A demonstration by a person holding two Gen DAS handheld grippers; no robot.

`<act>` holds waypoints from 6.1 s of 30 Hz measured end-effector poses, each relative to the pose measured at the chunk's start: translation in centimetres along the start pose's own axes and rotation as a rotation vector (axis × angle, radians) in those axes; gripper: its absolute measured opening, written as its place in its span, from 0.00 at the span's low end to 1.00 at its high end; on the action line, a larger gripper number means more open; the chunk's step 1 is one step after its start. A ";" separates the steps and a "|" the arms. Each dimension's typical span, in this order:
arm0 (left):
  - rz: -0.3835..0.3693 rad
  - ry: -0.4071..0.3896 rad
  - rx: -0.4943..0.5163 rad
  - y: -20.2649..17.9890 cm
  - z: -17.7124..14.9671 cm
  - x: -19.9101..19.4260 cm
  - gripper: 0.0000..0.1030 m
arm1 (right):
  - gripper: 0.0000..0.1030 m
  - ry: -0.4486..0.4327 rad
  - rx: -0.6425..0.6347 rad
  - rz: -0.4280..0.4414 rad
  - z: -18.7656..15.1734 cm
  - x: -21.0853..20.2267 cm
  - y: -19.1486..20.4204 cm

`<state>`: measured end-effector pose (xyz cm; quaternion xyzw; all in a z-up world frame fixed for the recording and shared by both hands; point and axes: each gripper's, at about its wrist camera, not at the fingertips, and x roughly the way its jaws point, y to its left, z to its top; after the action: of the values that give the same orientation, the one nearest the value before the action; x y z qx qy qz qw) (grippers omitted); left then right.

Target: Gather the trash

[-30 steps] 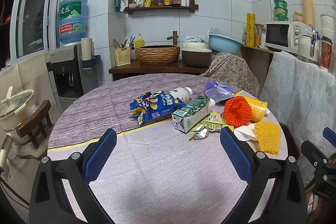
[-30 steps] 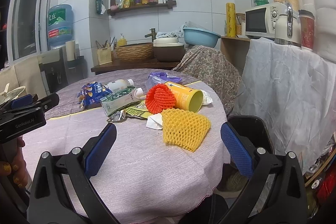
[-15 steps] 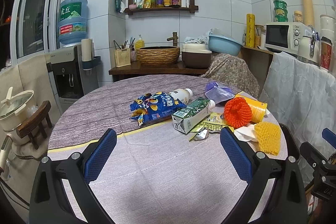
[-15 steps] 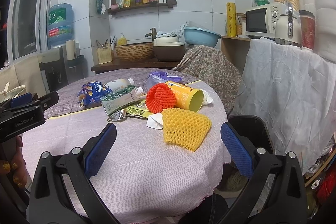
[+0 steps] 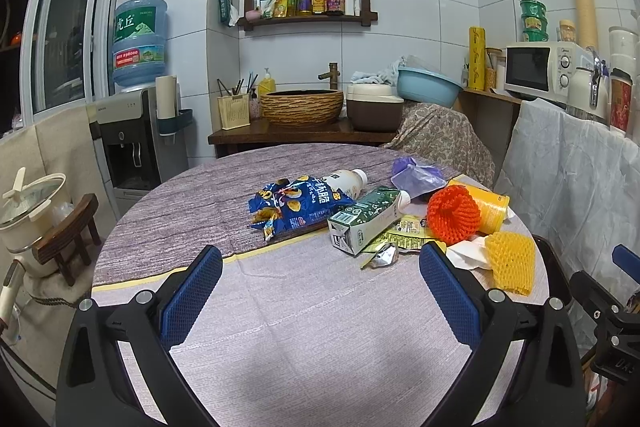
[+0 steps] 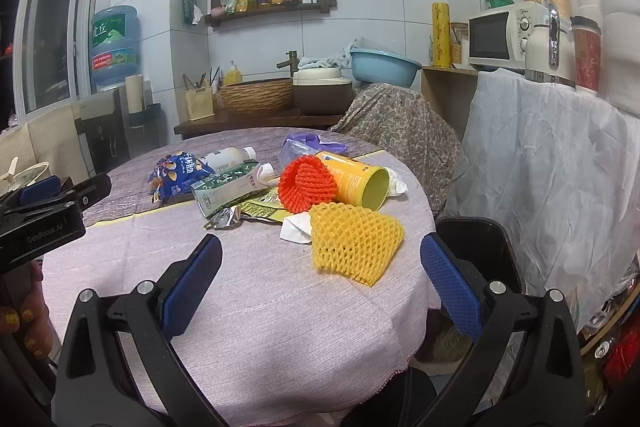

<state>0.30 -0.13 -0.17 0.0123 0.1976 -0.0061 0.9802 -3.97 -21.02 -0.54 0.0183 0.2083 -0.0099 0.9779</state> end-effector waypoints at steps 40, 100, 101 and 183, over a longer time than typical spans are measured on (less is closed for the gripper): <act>-0.018 0.019 0.004 -0.1 -0.4 0.2 0.95 | 0.95 0.008 0.000 0.006 -0.3 0.1 0.1; -0.130 0.295 0.185 -1.2 -0.3 11.1 0.91 | 0.77 0.366 0.016 -0.013 -1.0 15.4 -5.0; -0.139 0.289 0.194 -1.3 0.0 11.2 0.91 | 0.69 0.378 0.015 -0.014 -1.1 15.7 -5.0; -0.674 0.139 0.283 -12.6 5.4 10.1 0.11 | 0.22 0.133 0.177 0.053 3.0 9.3 -12.6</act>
<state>11.45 -12.92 0.62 0.0822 0.2539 -0.3549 0.8960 5.41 -33.83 -2.03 0.1106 0.2705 -0.0010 0.9563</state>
